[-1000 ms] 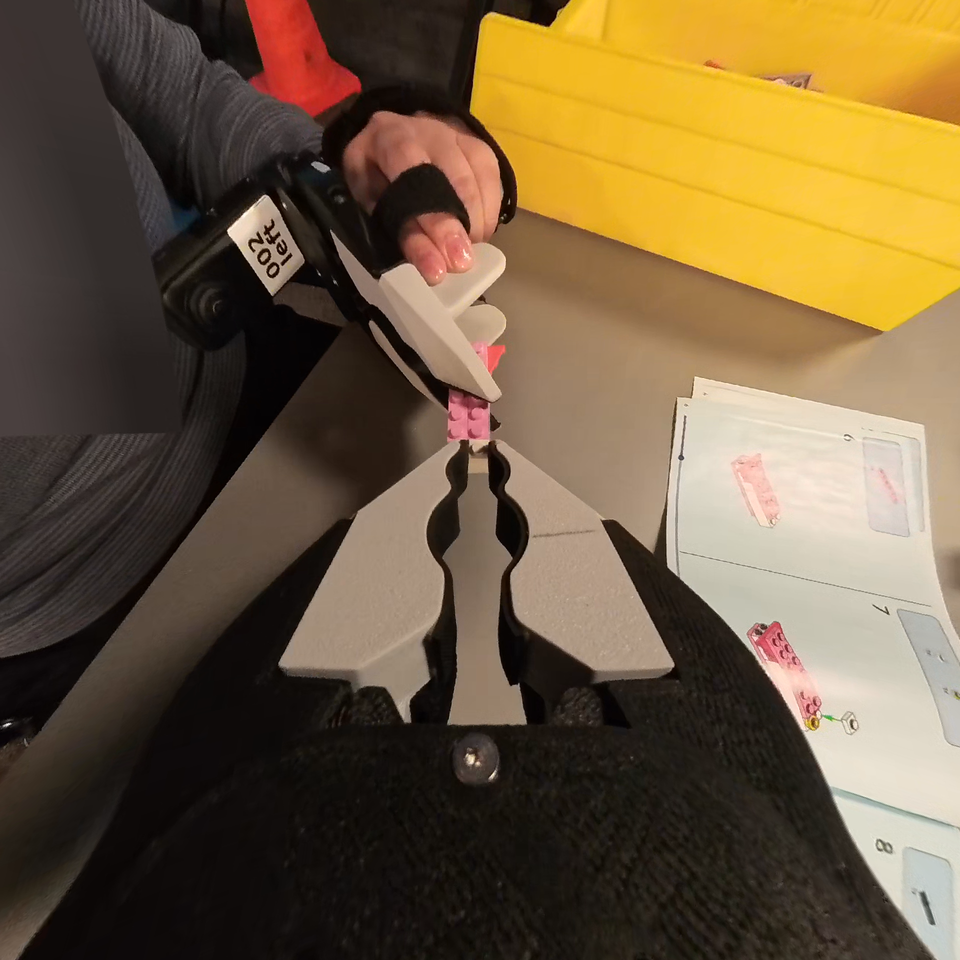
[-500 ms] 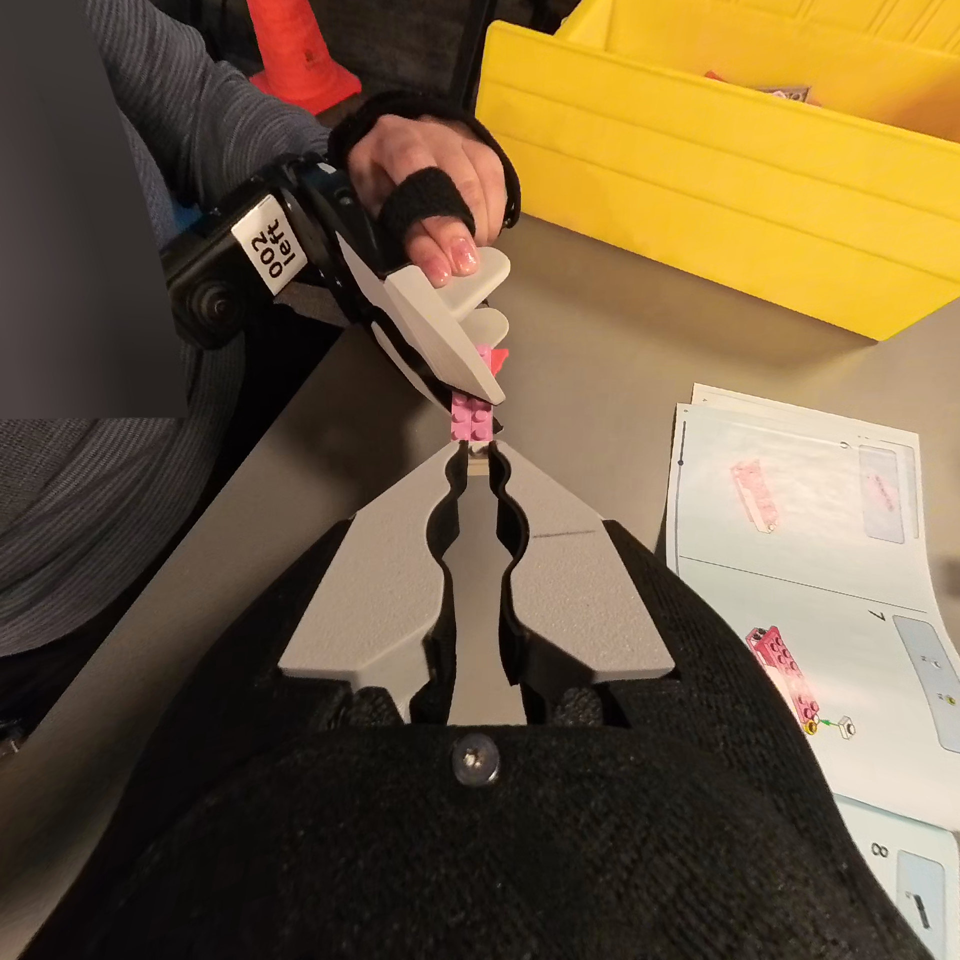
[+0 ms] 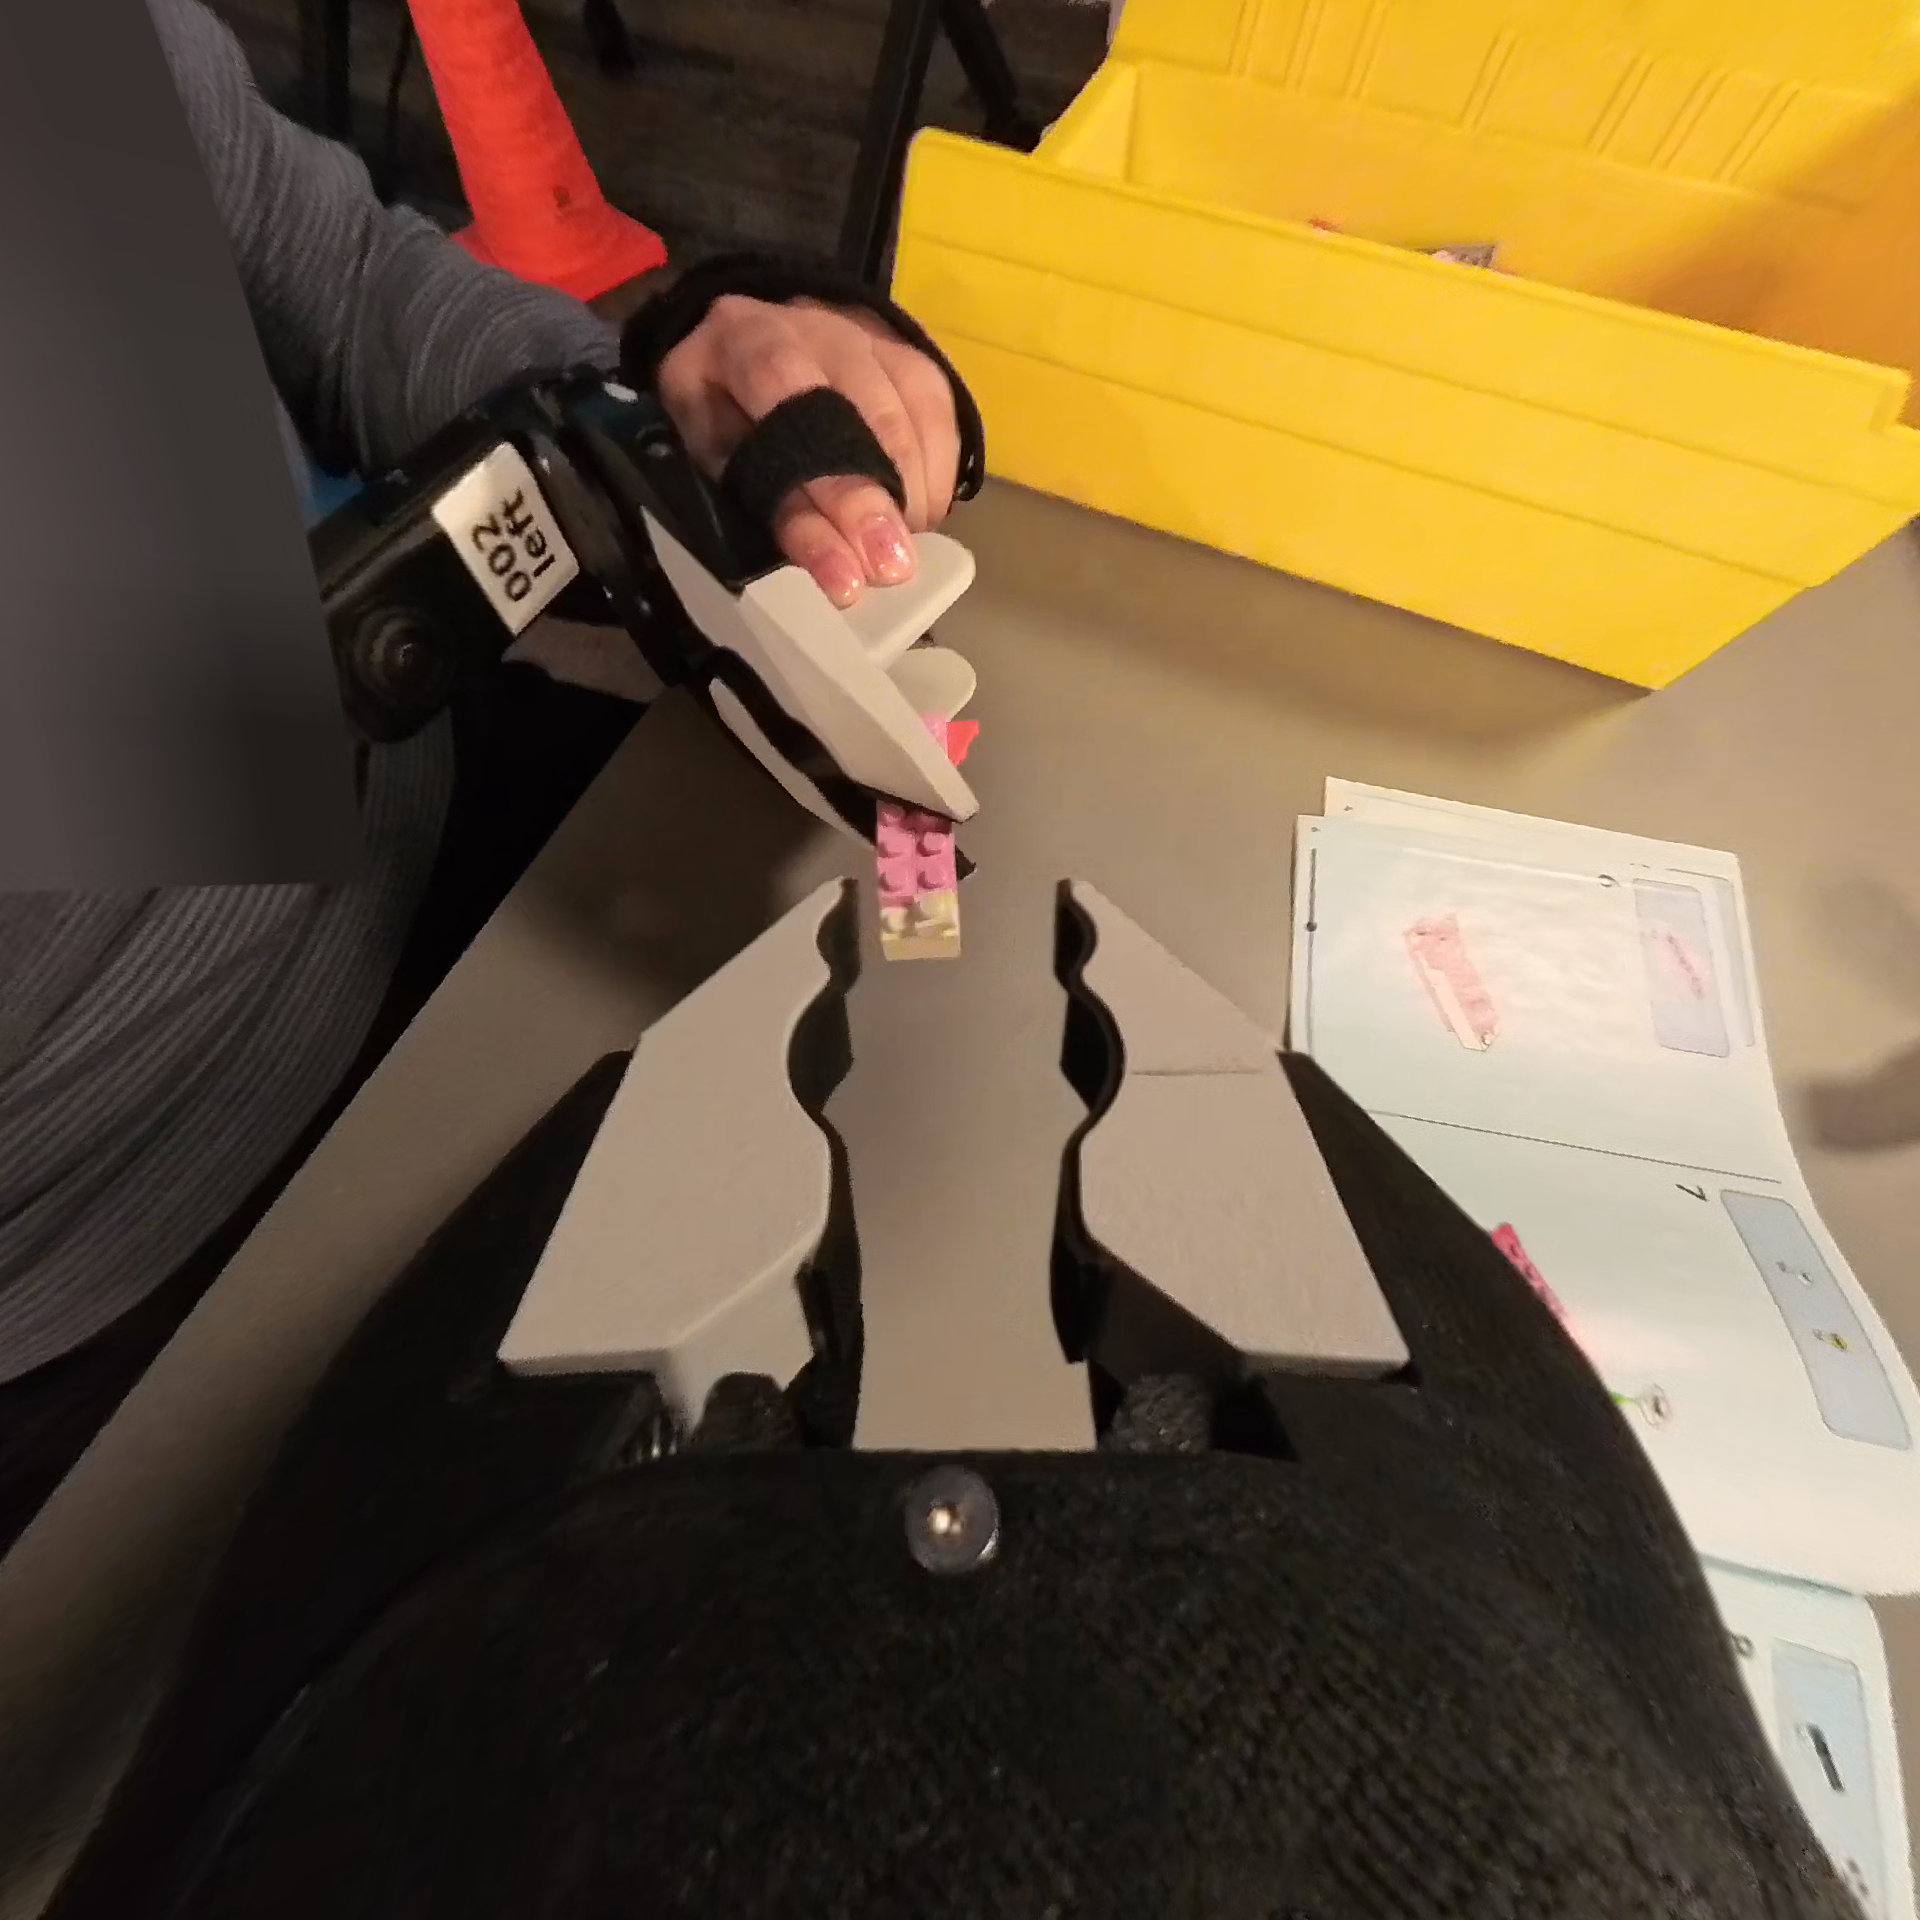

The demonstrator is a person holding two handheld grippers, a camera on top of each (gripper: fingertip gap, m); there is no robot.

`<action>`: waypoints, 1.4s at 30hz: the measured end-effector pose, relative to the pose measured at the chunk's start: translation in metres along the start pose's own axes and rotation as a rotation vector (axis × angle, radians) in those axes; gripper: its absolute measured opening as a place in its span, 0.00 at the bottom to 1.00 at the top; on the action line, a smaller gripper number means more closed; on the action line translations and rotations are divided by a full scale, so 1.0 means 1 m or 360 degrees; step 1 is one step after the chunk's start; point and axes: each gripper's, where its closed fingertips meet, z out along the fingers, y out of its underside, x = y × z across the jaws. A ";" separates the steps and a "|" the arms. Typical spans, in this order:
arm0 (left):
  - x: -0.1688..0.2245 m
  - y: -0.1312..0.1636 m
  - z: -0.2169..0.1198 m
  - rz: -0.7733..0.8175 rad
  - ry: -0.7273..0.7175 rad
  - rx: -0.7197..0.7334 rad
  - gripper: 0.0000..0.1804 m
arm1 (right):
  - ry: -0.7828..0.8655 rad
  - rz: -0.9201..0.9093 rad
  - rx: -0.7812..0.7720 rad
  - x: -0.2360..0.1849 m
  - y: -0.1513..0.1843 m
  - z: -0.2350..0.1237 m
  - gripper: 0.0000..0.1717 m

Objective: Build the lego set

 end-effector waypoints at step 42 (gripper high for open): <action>0.009 0.003 -0.001 -0.0155 0.0121 0.0003 0.10 | 0.1184 -0.1680 -0.0555 0.012 0.016 0.012 0.09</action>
